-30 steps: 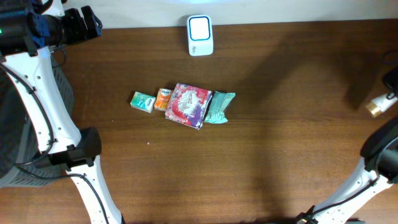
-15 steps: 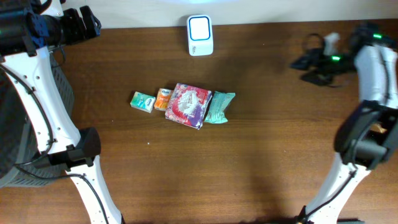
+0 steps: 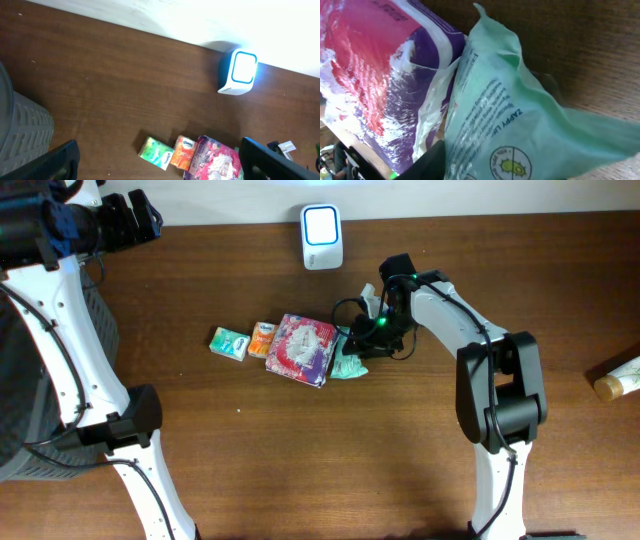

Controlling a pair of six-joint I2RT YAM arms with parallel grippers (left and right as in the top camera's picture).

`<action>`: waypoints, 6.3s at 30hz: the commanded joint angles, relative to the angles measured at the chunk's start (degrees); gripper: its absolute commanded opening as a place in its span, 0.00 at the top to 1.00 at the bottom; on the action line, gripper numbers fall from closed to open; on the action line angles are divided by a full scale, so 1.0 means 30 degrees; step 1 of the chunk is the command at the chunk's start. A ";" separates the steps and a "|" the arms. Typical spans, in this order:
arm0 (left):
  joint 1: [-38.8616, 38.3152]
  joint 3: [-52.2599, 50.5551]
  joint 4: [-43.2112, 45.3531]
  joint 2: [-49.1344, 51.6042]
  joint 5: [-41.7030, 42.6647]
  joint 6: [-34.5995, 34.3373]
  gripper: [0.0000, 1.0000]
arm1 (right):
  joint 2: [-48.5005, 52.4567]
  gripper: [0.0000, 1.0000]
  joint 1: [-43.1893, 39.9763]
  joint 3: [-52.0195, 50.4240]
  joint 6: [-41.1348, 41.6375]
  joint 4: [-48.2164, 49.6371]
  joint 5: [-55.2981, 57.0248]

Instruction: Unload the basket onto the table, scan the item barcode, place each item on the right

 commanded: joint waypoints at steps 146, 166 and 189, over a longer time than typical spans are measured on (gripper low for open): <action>-0.0066 -0.0036 -0.0007 0.0044 0.0000 0.0233 0.01 | -0.2004 0.49 0.3497 0.0721 0.1406 -0.4058 0.8910; -0.0022 -0.0036 -0.0007 0.0044 0.0000 0.0233 0.01 | -0.1268 0.96 0.1508 0.5333 0.0423 1.2116 0.9901; -0.0029 -0.0036 -0.0007 0.0044 0.0000 0.0233 0.01 | 0.0044 0.96 0.1078 0.5370 0.0699 1.5103 1.9416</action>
